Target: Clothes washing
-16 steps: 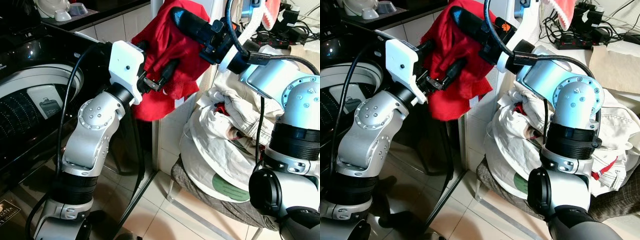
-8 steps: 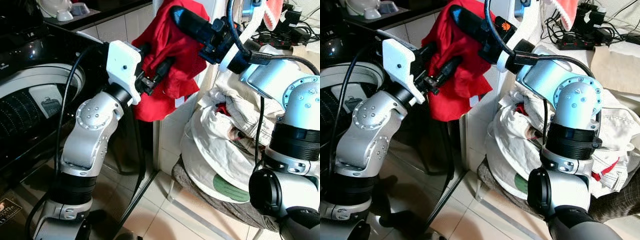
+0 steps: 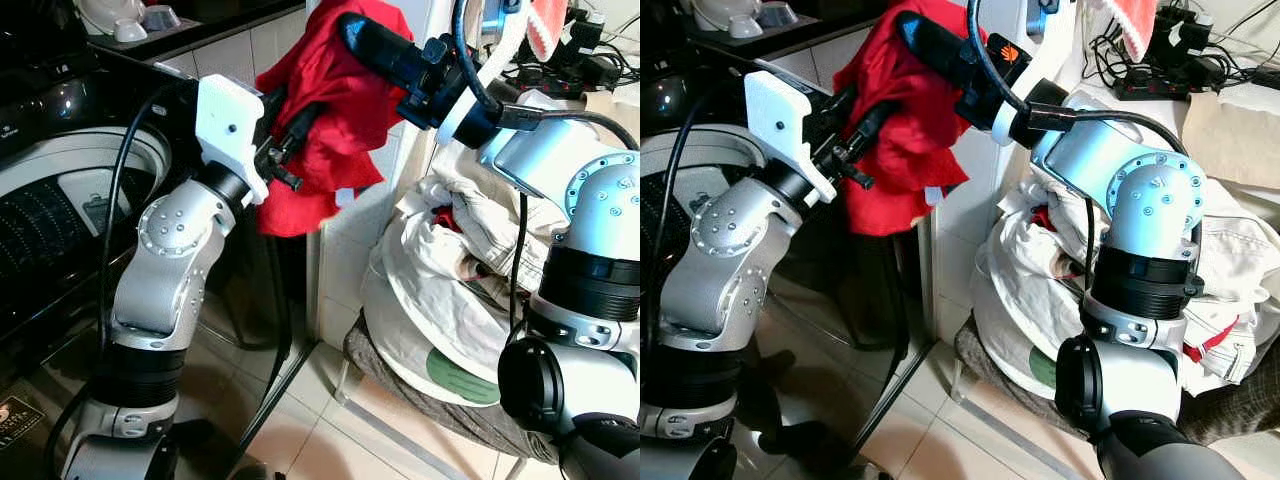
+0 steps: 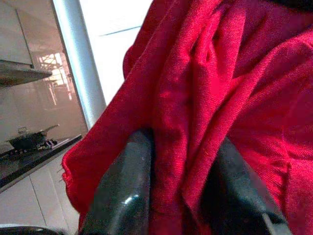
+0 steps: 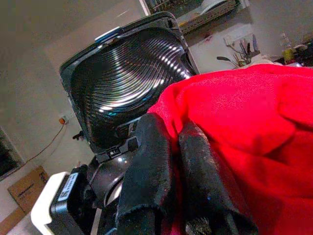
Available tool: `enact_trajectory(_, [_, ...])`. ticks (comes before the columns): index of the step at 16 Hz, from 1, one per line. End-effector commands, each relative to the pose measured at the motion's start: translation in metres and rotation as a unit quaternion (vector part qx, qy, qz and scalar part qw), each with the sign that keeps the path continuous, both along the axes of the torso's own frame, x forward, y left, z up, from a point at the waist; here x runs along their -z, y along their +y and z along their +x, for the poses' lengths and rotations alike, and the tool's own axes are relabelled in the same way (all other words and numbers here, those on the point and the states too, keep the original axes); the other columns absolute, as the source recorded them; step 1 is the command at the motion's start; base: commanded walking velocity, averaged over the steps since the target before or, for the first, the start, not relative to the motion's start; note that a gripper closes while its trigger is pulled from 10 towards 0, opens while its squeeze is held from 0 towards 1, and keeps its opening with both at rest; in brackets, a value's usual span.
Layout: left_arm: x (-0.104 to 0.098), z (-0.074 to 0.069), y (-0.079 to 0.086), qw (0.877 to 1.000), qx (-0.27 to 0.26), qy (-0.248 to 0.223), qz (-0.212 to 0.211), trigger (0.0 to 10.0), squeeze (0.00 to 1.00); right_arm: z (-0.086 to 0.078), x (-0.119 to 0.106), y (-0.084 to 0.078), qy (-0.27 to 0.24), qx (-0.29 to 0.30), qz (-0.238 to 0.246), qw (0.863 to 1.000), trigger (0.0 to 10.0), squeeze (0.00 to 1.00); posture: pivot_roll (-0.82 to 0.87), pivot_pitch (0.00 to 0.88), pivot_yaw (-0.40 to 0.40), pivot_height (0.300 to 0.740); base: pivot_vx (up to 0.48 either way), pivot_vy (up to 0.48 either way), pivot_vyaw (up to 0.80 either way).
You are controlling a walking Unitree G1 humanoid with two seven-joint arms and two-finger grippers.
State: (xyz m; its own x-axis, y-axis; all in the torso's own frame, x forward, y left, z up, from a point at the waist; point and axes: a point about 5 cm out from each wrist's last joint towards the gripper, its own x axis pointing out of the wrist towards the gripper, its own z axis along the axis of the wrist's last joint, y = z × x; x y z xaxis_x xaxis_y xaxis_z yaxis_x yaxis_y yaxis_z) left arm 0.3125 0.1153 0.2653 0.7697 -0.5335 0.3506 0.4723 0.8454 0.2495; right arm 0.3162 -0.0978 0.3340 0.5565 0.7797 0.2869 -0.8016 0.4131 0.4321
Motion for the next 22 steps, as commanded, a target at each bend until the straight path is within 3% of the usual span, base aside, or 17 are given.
enact_trajectory(1, [-0.001, 0.004, 0.009, 1.000, -0.022, 0.005, -0.006, 0.0, 0.00, -0.004, -0.003, -0.002, -0.012, 0.000, 0.003, 1.000, 0.0, 0.00, -0.04, 0.000, 0.012, 0.740, 0.000, 0.000, 0.00])
enact_trajectory(5, [-0.002, 0.006, 0.012, 0.999, -0.031, 0.006, -0.009, 0.0, 0.00, -0.004, -0.004, -0.002, -0.019, 0.003, 0.004, 1.000, 0.0, 0.00, -0.04, 0.000, 0.011, 0.740, 0.000, 0.000, 0.00])
enact_trajectory(6, [-0.005, 0.009, 0.018, 0.999, -0.050, 0.004, -0.008, 0.0, 0.00, -0.004, -0.005, -0.002, -0.024, 0.002, 0.006, 1.000, 0.0, 0.06, -0.03, 0.000, 0.006, 0.740, 0.000, 0.000, 0.00])
enact_trajectory(7, [-0.006, 0.012, 0.024, 0.998, -0.063, 0.004, -0.004, 0.0, 0.00, -0.005, -0.005, -0.002, -0.026, 0.002, 0.005, 1.000, 5.8, 1.00, -0.03, 0.000, 0.008, 0.740, 0.000, 0.000, 0.00])
enact_trajectory(8, [-0.006, 0.013, 0.029, 0.997, -0.075, 0.005, -0.003, 0.0, 0.00, -0.006, -0.005, 0.000, -0.026, -0.007, 0.011, 1.000, 10.0, 1.00, -0.03, 0.000, 0.011, 0.740, 0.000, 0.000, 0.00])
enact_trajectory(10, [-0.011, 0.020, 0.053, 0.992, -0.128, 0.004, 0.009, 0.0, 0.00, -0.010, -0.004, 0.001, -0.034, -0.028, 0.013, 0.999, 10.0, 1.00, -0.03, 0.000, 0.012, 0.740, 0.000, 0.000, 0.00])
enact_trajectory(11, [-0.026, 0.031, 0.094, 0.973, -0.229, -0.011, 0.027, 0.0, 0.00, -0.015, -0.003, -0.003, -0.056, -0.018, -0.009, 0.998, 10.0, 1.00, -0.02, 0.000, 0.010, 0.740, 0.000, 0.000, 0.00])
enact_trajectory(13, [-0.041, 0.035, 0.123, 0.952, -0.301, -0.029, 0.047, 0.0, 0.00, -0.020, 0.003, -0.009, -0.080, 0.007, -0.058, 0.995, 10.0, 1.00, -0.02, 0.000, 0.010, 0.740, 0.000, 0.000, 0.00])
enact_trajectory(14, [-0.056, 0.038, 0.147, 0.921, -0.374, -0.049, 0.097, 0.0, 0.00, -0.021, 0.013, -0.012, -0.080, 0.016, -0.094, 0.992, 10.0, 0.00, -0.02, 0.000, 0.011, 0.740, 0.000, 0.000, 0.00])
enact_trajectory(15, [-0.063, 0.039, 0.157, 0.905, -0.404, -0.059, 0.119, 0.0, 0.00, -0.022, 0.018, -0.011, -0.080, 0.017, -0.114, 0.990, 10.0, 0.00, -0.02, 0.000, 0.014, 0.740, 0.000, 0.000, 0.00])
enact_trajectory(16, [-0.080, 0.043, 0.173, 0.877, -0.449, -0.075, 0.154, 0.0, 0.00, -0.025, 0.032, -0.007, -0.078, 0.010, -0.161, 0.984, 10.0, 0.00, -0.01, 0.000, 0.013, 0.740, 0.000, 0.000, 0.00])
enact_trajectory(17, [-0.082, 0.057, 0.183, 0.863, -0.466, -0.031, 0.195, 0.0, 0.00, -0.027, 0.049, 0.005, -0.065, 0.003, -0.199, 0.978, 10.0, 0.00, -0.01, 0.000, 0.017, 0.740, 0.000, 0.000, 0.00])
enact_trajectory(18, [-0.077, 0.062, 0.185, 0.858, -0.467, -0.005, 0.215, 0.0, 0.00, -0.027, 0.055, 0.010, -0.059, 0.002, -0.209, 0.976, 10.0, 0.00, -0.01, 0.000, 0.018, 0.740, 0.000, 0.000, 0.00])
enact_trajectory(19, [-0.052, 0.071, 0.195, 0.825, -0.494, 0.065, 0.267, 0.0, 0.00, -0.028, 0.064, 0.023, -0.055, 0.004, -0.214, 0.975, 10.0, 0.00, -0.01, 0.000, 0.026, 0.740, 0.000, 0.000, 0.00])
enact_trajectory(20, [-0.029, 0.074, 0.199, 0.803, -0.501, 0.113, 0.303, 10.0, 0.00, -0.031, 0.068, 0.031, -0.053, -0.001, -0.212, 0.976, 10.0, 0.00, -0.02, 0.000, 0.031, 0.740, 0.000, 0.000, 0.00])
enact_trajectory(21, [-0.022, 0.075, 0.199, 0.803, -0.498, 0.124, 0.303, 10.0, 0.00, -0.033, 0.069, 0.033, -0.053, -0.003, -0.212, 0.976, 10.0, 0.00, -0.02, 0.000, 0.035, 0.740, 0.000, 0.000, 0.00])
enact_trajectory(22, [-0.010, 0.076, 0.200, 0.802, -0.493, 0.150, 0.302, 10.0, 0.20, -0.035, 0.071, 0.034, -0.055, -0.006, -0.213, 0.976, 10.0, 0.00, -0.02, 0.000, 0.035, 0.740, 0.000, 0.000, 0.00])
